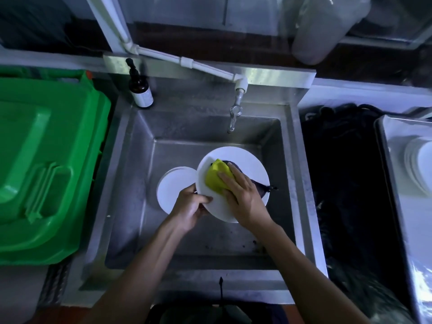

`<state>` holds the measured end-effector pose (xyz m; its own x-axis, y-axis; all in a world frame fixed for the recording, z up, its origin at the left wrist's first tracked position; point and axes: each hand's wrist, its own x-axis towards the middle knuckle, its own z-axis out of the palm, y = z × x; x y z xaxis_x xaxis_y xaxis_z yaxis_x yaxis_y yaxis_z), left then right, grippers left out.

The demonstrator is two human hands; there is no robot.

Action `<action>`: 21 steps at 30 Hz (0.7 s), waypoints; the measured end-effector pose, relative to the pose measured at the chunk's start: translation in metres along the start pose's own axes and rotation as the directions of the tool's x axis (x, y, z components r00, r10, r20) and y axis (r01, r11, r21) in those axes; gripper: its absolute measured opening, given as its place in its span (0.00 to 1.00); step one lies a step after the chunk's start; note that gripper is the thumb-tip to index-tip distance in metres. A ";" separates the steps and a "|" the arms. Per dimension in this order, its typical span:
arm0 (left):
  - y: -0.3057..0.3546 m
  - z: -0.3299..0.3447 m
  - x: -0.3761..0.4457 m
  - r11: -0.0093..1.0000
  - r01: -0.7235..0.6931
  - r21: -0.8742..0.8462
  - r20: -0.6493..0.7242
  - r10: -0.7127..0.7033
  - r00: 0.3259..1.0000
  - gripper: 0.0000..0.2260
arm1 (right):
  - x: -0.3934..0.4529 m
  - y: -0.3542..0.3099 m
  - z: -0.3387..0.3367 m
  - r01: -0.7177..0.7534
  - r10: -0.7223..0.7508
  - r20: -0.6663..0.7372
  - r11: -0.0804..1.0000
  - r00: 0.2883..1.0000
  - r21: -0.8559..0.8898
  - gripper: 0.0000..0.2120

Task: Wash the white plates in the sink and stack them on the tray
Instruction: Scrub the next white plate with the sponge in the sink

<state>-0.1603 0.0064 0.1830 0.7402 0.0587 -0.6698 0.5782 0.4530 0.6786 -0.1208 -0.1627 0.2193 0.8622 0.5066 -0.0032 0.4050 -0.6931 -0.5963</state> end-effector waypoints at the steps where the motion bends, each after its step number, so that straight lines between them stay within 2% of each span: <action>1: 0.001 0.003 -0.001 1.000 -0.007 0.008 0.015 0.007 1.000 0.16 | -0.002 0.000 -0.002 0.010 -0.010 -0.005 1.000 1.000 0.000 0.21; 7: 0.006 0.014 -0.011 0.998 -0.014 0.054 0.101 0.009 0.995 0.21 | -0.001 -0.001 -0.011 0.125 -0.126 0.001 0.991 0.992 -0.035 0.20; 14: 0.011 0.015 -0.018 0.997 -0.011 0.081 0.126 0.001 0.992 0.19 | 0.018 0.002 -0.017 0.206 -0.207 -0.039 0.978 0.978 -0.012 0.21; 18: 0.009 0.016 -0.024 0.996 -0.005 0.087 0.122 -0.006 0.993 0.21 | 0.034 0.004 -0.023 0.183 -0.185 -0.102 0.983 0.977 -0.027 0.21; 21: 0.006 0.017 -0.028 0.997 -0.016 0.077 0.101 0.008 0.995 0.20 | 0.045 0.008 -0.030 0.102 -0.105 -0.172 0.995 0.979 -0.023 0.20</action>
<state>-0.1713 -0.0080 0.2109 0.7758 -0.0277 -0.6304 0.5910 0.3819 0.7105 -0.0693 -0.1606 0.2389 0.8546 0.4803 0.1975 0.4977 -0.6491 -0.5752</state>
